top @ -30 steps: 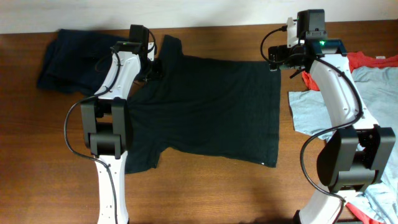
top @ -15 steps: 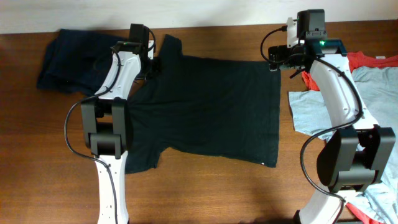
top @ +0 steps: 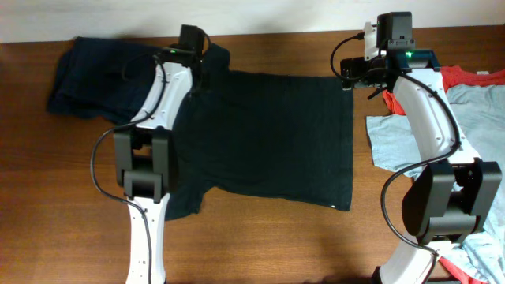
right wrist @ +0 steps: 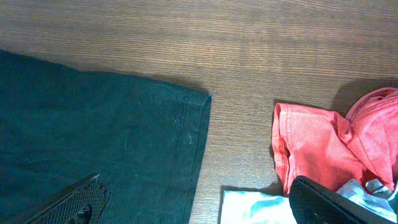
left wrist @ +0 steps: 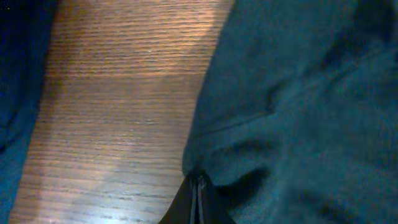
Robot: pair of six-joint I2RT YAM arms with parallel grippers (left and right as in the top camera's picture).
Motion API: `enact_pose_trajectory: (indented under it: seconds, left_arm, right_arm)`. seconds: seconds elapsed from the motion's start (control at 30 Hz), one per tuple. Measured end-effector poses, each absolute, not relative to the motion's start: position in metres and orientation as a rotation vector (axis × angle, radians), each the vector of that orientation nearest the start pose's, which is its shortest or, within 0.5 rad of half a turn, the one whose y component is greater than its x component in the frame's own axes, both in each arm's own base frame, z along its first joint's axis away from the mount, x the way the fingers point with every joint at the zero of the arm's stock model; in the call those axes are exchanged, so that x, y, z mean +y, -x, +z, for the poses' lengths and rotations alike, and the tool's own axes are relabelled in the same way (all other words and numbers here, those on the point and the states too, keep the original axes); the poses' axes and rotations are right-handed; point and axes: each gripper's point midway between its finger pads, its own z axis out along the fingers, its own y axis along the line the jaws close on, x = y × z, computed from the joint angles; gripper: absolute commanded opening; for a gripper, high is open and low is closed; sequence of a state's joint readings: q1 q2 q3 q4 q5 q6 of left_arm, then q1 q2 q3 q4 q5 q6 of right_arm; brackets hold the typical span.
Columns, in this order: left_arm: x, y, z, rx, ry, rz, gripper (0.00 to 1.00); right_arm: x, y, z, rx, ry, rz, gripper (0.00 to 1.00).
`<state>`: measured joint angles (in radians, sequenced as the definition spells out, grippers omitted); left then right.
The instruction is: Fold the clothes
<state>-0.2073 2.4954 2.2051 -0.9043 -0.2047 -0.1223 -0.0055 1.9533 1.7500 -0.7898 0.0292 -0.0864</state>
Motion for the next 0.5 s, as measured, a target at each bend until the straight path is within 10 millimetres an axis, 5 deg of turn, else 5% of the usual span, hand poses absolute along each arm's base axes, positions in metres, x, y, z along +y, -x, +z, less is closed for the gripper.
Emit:
enact_pose_trajectory:
  seconds: [0.23, 0.5]
  left_arm:
    - [-0.113, -0.555, 0.039, 2.698, -0.175, 0.383, 0.01]
    - [-0.162, -0.516, 0.043, 2.684, -0.384, 0.601, 0.01]
  right_arm:
    - [-0.008, -0.505, 0.162, 2.563, 0.092, -0.072, 0.99]
    - [-0.008, -0.505, 0.162, 2.563, 0.093, -0.072, 0.99]
